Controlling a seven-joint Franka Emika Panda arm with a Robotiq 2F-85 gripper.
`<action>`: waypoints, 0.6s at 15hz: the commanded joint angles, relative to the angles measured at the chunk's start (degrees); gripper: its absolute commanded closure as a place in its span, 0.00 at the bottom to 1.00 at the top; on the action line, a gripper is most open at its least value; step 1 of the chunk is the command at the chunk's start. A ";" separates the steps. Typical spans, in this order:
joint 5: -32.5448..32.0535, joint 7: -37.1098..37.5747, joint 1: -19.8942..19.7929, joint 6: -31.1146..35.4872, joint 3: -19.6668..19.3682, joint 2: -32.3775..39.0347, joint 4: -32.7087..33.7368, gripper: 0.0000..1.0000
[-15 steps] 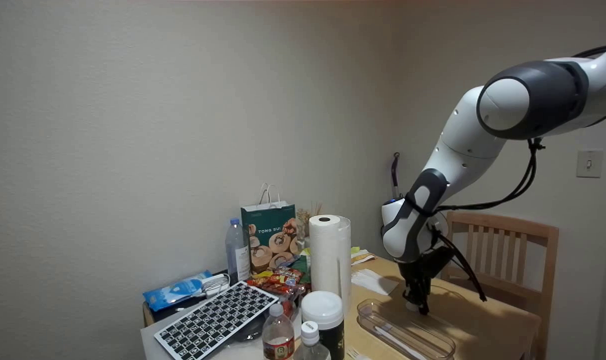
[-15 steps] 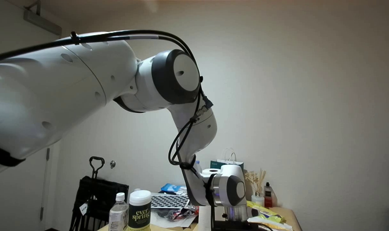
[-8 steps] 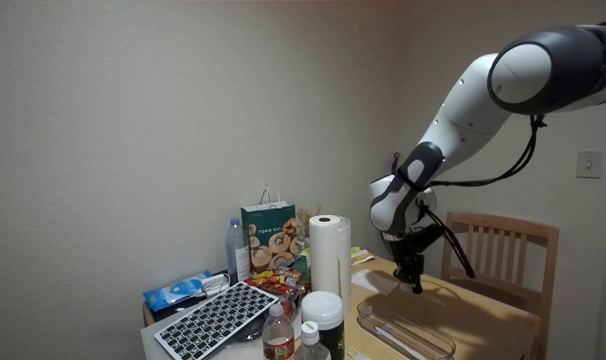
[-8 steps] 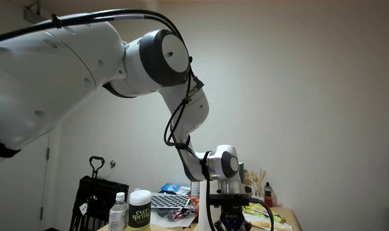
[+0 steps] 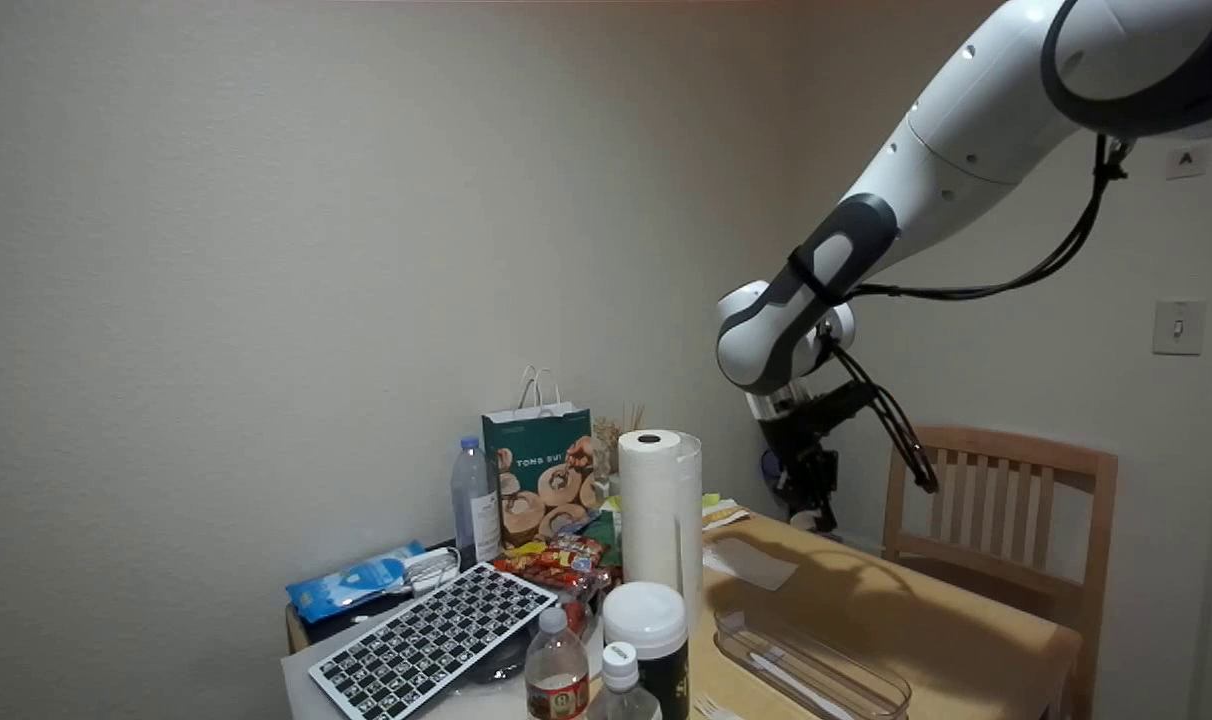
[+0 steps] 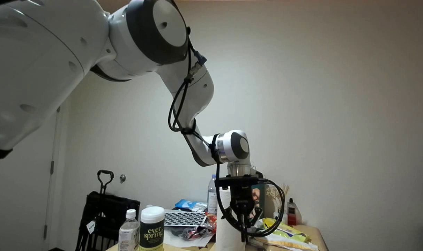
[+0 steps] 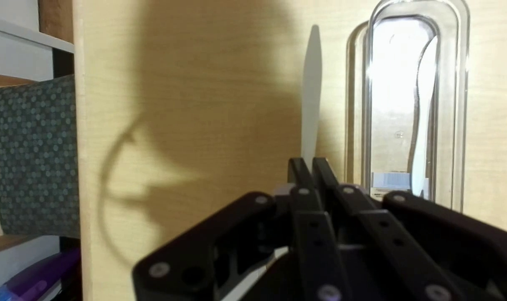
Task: Put the plastic spoon and fork in the plastic container
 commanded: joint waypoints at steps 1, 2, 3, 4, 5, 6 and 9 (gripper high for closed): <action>-0.28 0.17 -0.52 -0.16 0.49 0.01 -0.06 0.93; -0.29 0.17 -0.52 -0.16 0.46 0.01 -0.28 0.98; -0.65 0.37 0.05 -0.11 0.73 -0.51 -0.97 0.98; -1.17 1.11 1.00 -0.95 1.05 -1.07 -1.59 0.98; -1.15 1.19 1.50 -1.22 1.55 -1.48 -2.06 0.98; -1.01 1.04 2.15 -1.66 2.23 -1.87 -2.51 0.98; 0.16 0.35 3.27 -3.90 3.90 -2.15 -2.76 0.98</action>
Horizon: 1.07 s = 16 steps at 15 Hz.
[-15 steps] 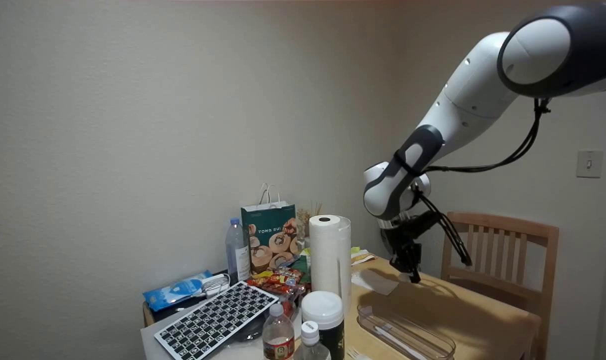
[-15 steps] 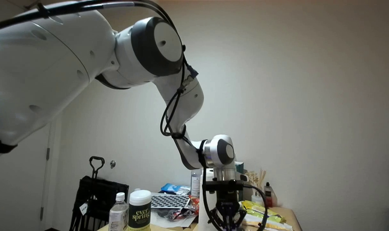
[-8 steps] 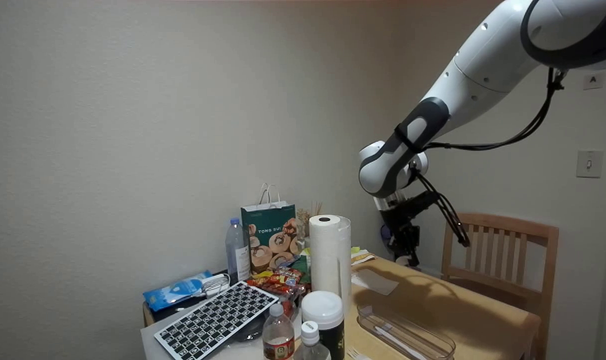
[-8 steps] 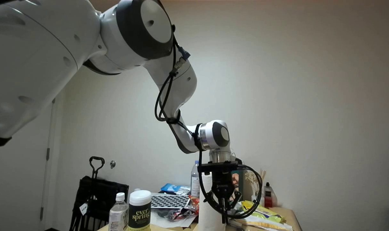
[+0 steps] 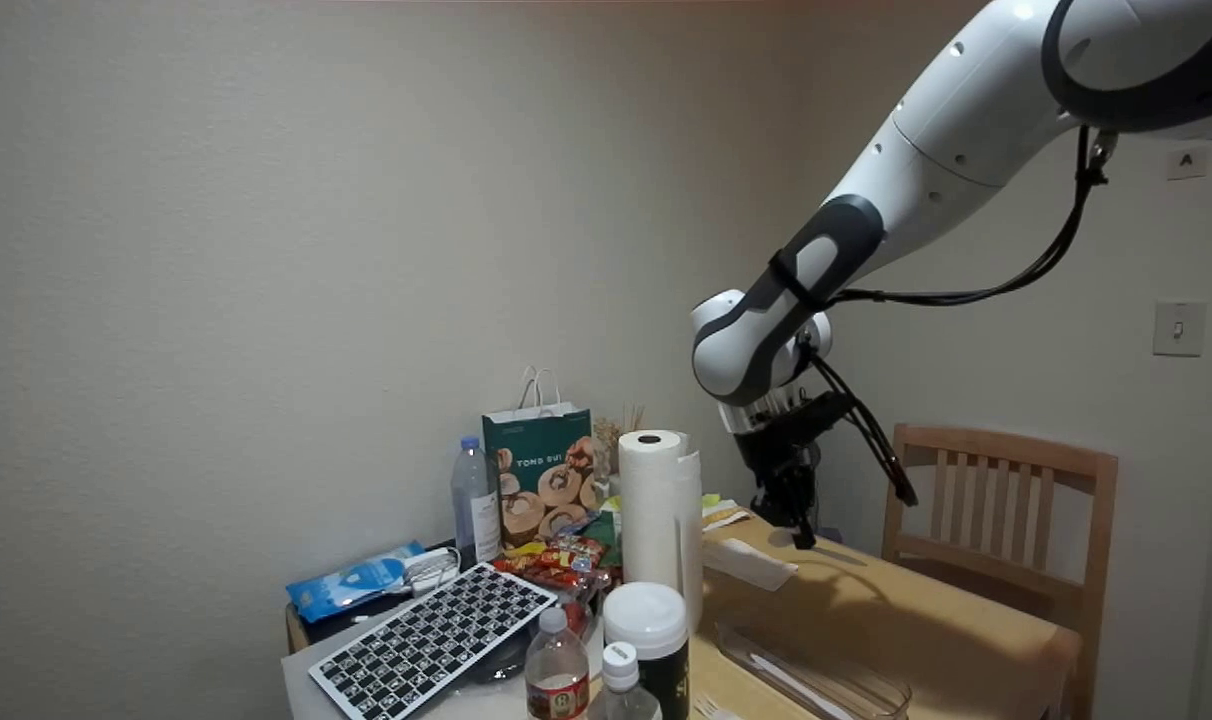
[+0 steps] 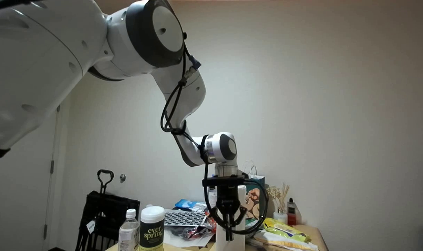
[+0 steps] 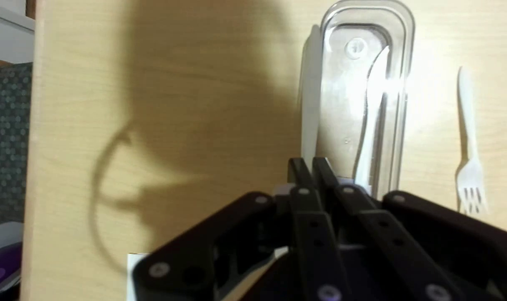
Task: Put the plastic spoon and fork in the plastic container
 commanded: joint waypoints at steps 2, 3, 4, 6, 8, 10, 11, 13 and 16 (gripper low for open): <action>0.76 -0.24 1.37 -5.78 2.22 -2.03 -1.94 0.98; 1.03 -0.37 1.50 -6.99 2.67 -1.96 -1.90 0.98; 1.26 -0.49 1.65 -8.09 3.06 -1.85 -1.85 0.98; 1.44 -0.58 1.84 -9.83 3.79 -1.60 -1.71 0.98; 1.29 -0.42 2.07 -10.79 4.37 -1.44 -1.66 0.98; 0.64 0.66 2.32 -10.34 4.41 -1.69 -1.95 0.98; 0.55 0.99 2.33 -10.11 4.30 -1.63 -1.95 0.98; 0.69 1.24 2.28 -10.30 4.14 -1.44 -1.86 0.98; -0.06 1.67 2.55 -10.51 3.80 -1.31 -1.87 0.68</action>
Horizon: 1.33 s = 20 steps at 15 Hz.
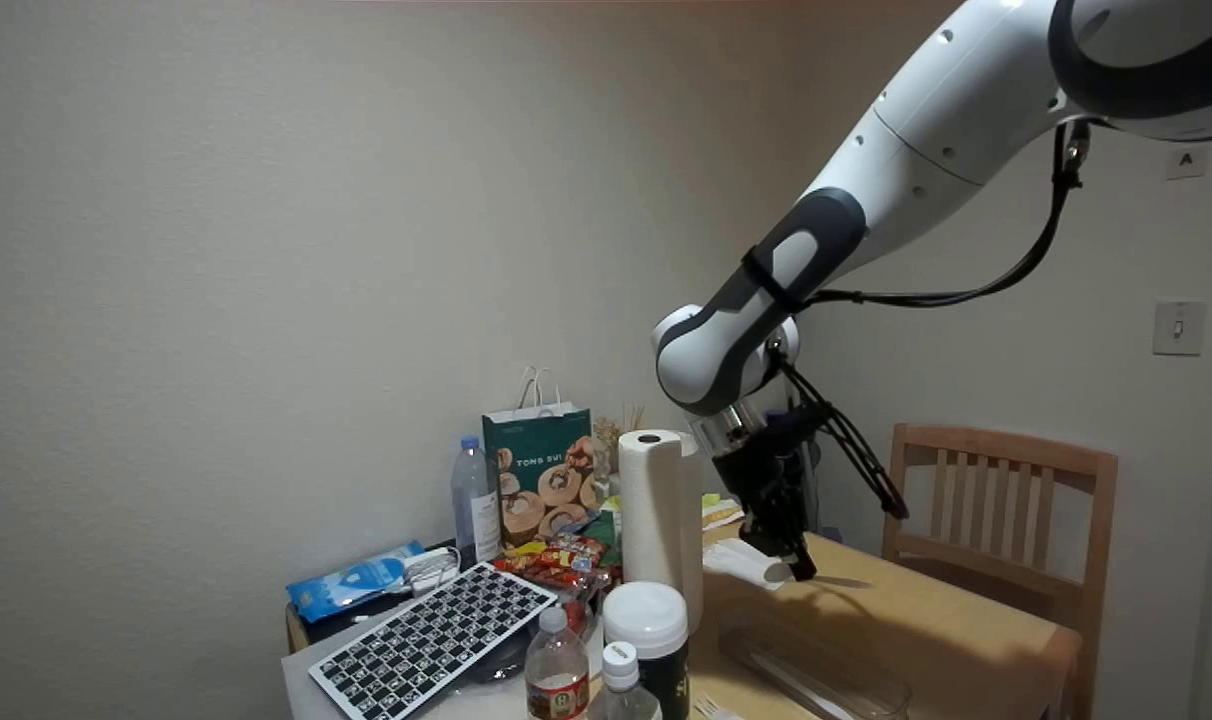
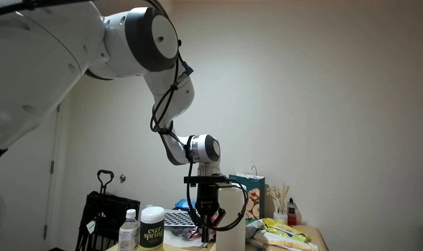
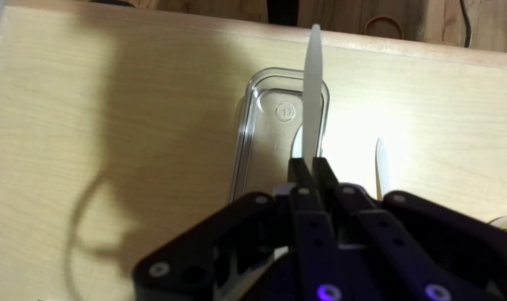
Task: Put the plastic spoon and fork in the plastic container
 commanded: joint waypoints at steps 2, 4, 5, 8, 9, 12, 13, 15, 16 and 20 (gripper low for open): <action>-0.47 1.69 0.30 -0.34 -0.52 -1.29 -1.55 0.62; -0.42 1.73 0.26 -0.20 -0.61 -1.32 -1.56 0.49; -0.43 1.74 0.25 -0.14 -0.65 -1.34 -1.58 0.43; -0.39 1.79 0.23 -0.01 -0.70 -1.38 -1.52 0.24; -0.23 1.53 0.19 -0.10 -0.59 -1.36 -1.38 0.17; -2.03 0.92 1.19 1.12 -0.27 -1.65 -1.34 0.02; -4.27 2.19 1.67 2.76 -1.08 -1.89 -1.24 0.00; -2.67 0.90 1.04 1.28 -0.39 -0.12 0.29 0.04; -3.10 1.02 1.16 1.54 -0.40 -0.21 0.36 0.00; -2.55 1.31 1.26 1.28 -0.23 -0.39 0.19 0.00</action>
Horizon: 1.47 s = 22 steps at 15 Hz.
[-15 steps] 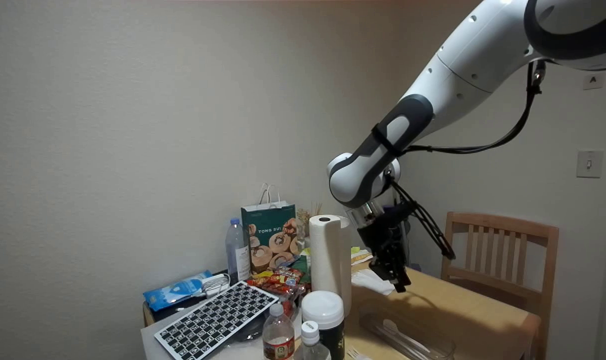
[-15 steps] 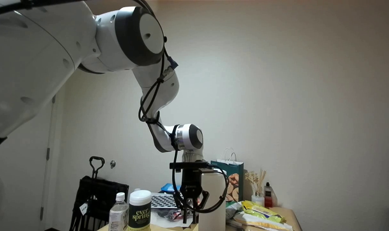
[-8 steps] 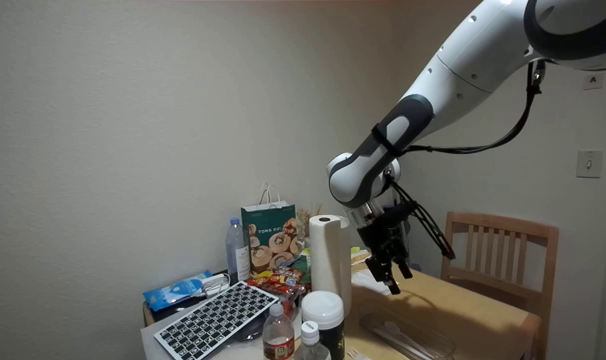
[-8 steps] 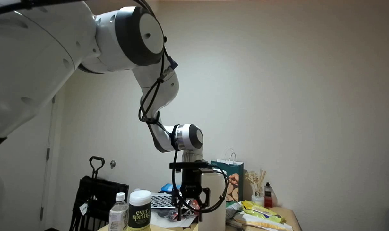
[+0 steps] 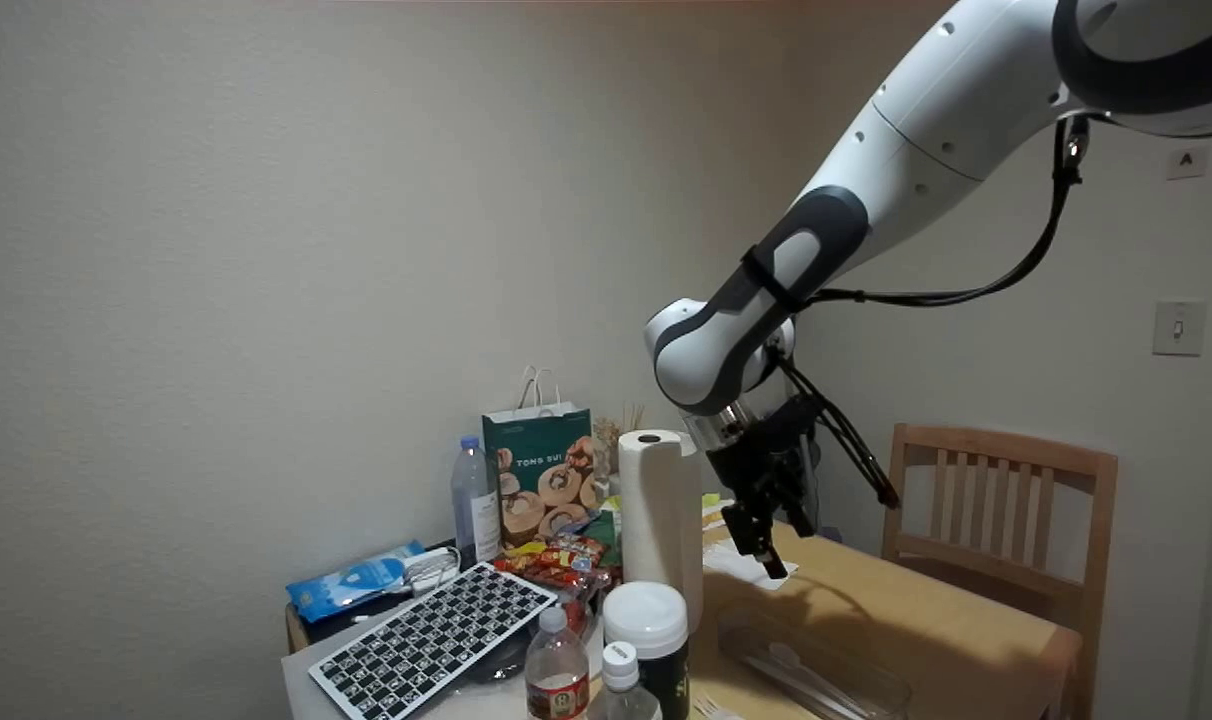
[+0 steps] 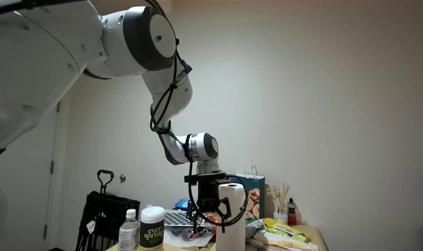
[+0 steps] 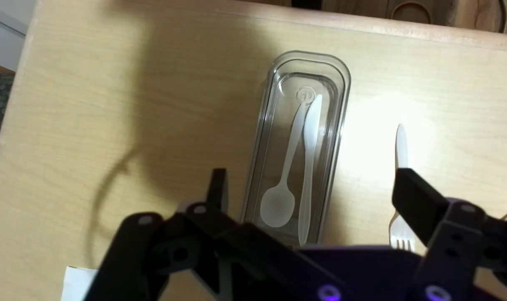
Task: Put the plastic spoon and fork in the plastic container
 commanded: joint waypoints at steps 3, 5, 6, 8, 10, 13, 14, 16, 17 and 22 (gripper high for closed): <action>1.56 6.23 2.29 -3.72 1.03 0.05 -1.62 0.00; 4.26 7.74 3.15 -4.49 2.45 -0.03 -3.32 0.00; 5.91 7.75 3.51 -4.63 3.30 0.01 -4.06 0.00; 6.70 8.12 4.83 -3.37 4.33 0.27 -6.07 0.00; 6.99 6.73 5.26 -2.10 5.14 0.72 -7.47 0.00; 5.82 6.95 6.04 -3.47 4.95 1.46 -6.17 0.00; 5.83 6.94 6.03 -3.46 4.97 1.52 -6.22 0.00; 6.46 6.08 5.59 -2.34 5.21 2.16 -6.23 0.00; 6.89 5.27 5.27 -0.69 5.45 2.87 -6.45 0.00; 1.88 0.49 5.79 12.88 4.90 5.41 -9.19 0.00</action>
